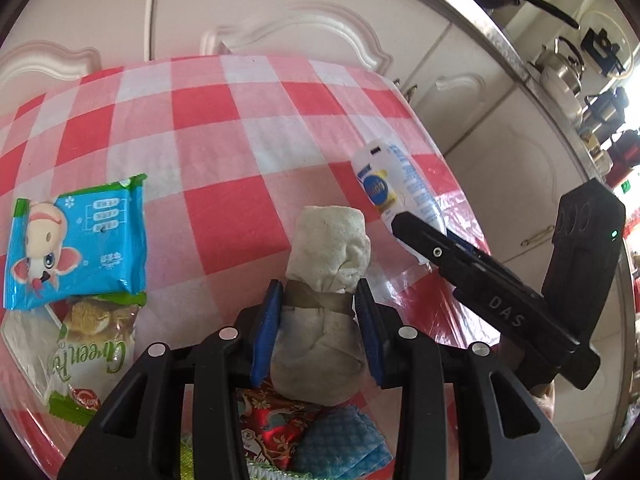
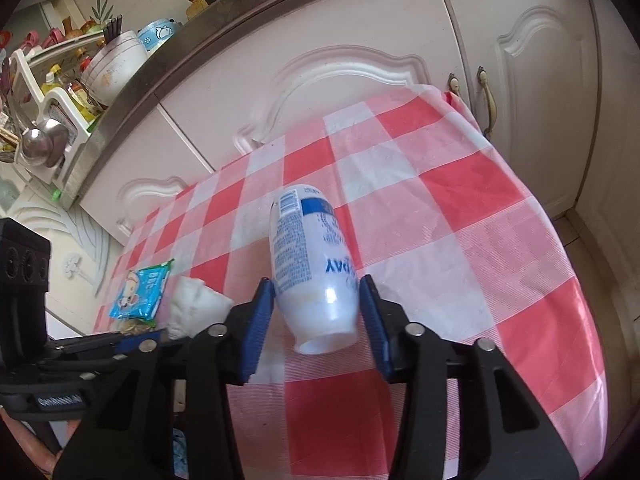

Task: Collect trash
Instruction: 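Grasp the white rolled cloth with the left tool while the right tool grasps the white bottle, then lift the rolled cloth and bottle and carry both toward the orange bucket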

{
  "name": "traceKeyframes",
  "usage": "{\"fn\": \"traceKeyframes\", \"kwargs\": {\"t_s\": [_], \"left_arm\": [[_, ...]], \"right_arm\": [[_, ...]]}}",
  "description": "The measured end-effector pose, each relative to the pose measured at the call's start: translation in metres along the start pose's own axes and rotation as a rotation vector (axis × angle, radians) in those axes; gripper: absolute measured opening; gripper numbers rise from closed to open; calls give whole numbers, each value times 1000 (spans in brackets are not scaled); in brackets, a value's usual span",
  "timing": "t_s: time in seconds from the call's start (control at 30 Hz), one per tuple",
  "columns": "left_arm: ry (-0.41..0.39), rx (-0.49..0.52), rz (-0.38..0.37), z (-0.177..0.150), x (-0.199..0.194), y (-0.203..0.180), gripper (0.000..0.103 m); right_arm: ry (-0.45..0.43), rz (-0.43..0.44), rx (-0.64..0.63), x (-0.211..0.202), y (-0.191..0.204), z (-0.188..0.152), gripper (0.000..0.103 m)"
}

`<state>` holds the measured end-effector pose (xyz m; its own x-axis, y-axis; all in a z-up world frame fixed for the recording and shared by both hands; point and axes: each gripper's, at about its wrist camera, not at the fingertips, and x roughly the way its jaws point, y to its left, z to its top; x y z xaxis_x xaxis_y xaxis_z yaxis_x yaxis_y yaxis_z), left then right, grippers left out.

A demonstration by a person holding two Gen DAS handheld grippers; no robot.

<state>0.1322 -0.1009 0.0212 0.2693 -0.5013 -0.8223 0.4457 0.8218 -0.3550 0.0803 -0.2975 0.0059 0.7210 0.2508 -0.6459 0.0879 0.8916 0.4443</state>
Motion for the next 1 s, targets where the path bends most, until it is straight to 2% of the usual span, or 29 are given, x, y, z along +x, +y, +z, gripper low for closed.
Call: {"fn": "traceKeyframes", "kwargs": {"t_s": [0.13, 0.4, 0.63, 0.77, 1.0], "left_arm": [[-31, -34, -13, -1, -10, 5, 38], [-123, -91, -64, -5, -43, 8, 38], [-212, -172, -134, -24, -79, 16, 38], [-246, -199, -134, -41, -99, 20, 38], [-302, -234, -91, -78, -135, 40, 38]], "right_arm": [[0, 3, 1, 0, 0, 0, 44], [-18, 72, -19, -6, 4, -2, 44], [-32, 242, -20, -16, 19, -10, 44], [-25, 274, -29, -21, 27, -16, 44], [1, 344, -9, -30, 34, -29, 44]]}}
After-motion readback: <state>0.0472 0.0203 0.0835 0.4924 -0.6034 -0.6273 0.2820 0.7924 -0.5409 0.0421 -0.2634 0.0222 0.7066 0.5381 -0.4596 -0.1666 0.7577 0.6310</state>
